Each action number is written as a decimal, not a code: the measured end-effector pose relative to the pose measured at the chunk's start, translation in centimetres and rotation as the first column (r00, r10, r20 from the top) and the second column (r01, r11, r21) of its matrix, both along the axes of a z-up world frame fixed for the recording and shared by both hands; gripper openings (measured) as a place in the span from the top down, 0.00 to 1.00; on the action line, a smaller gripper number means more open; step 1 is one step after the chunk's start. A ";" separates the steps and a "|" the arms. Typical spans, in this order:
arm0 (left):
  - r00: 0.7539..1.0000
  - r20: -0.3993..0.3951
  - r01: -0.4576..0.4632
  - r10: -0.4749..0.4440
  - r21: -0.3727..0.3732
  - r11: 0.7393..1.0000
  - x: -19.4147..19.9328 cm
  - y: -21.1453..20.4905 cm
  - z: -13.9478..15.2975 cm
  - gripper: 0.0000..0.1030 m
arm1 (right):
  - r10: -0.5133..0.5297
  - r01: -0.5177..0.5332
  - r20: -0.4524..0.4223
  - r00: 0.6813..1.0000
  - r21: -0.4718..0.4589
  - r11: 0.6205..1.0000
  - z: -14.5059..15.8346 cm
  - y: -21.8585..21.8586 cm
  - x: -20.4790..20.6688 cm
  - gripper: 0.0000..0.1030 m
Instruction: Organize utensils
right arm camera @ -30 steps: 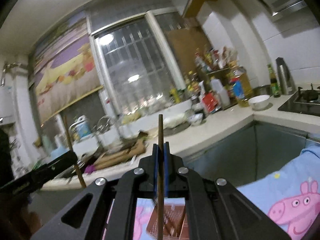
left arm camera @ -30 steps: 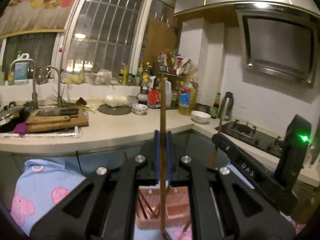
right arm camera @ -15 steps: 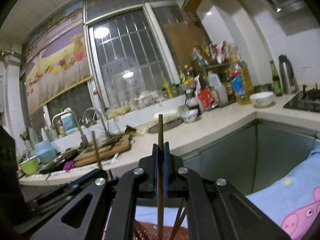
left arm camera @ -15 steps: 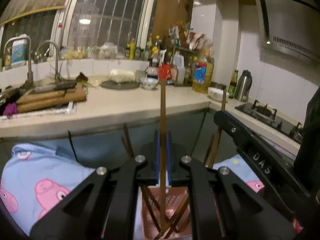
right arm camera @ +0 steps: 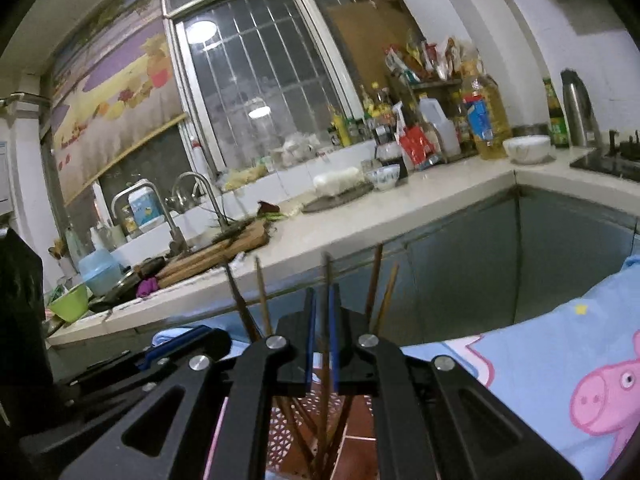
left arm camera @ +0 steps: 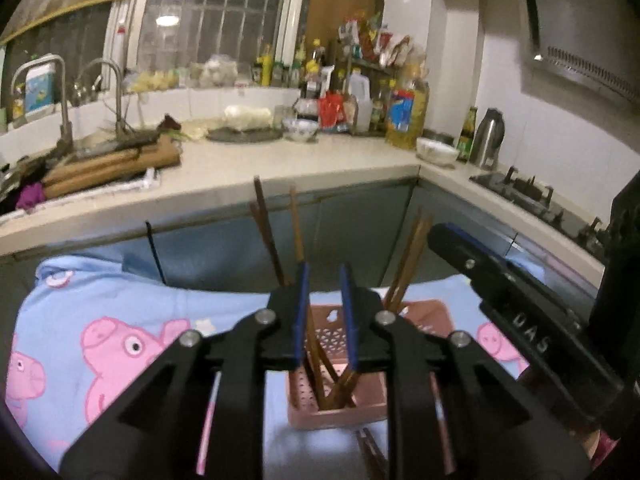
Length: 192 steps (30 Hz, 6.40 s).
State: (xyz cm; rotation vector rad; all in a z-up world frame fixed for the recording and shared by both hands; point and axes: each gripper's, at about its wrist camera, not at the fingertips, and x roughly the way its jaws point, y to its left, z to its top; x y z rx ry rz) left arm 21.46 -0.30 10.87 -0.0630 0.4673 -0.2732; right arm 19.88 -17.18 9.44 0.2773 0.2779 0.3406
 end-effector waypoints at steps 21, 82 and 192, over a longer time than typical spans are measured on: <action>0.888 -0.428 0.156 -0.170 -0.068 0.985 -14.4 -1.5 -14.4 0.86 | 0.038 -0.111 -0.380 0.924 -0.173 0.979 -14.6 -0.6 -18.4 1.00; 0.898 -0.425 0.192 -0.109 0.158 0.969 -5.4 -4.1 -16.7 0.96 | 0.136 -0.328 -0.556 0.820 -0.262 0.908 -15.8 2.6 -5.2 1.00; 0.997 -0.025 -0.065 0.072 0.206 0.976 -20.4 3.2 -1.9 0.95 | 0.148 -0.134 -0.149 0.978 0.102 0.986 -4.4 -3.9 -24.1 1.00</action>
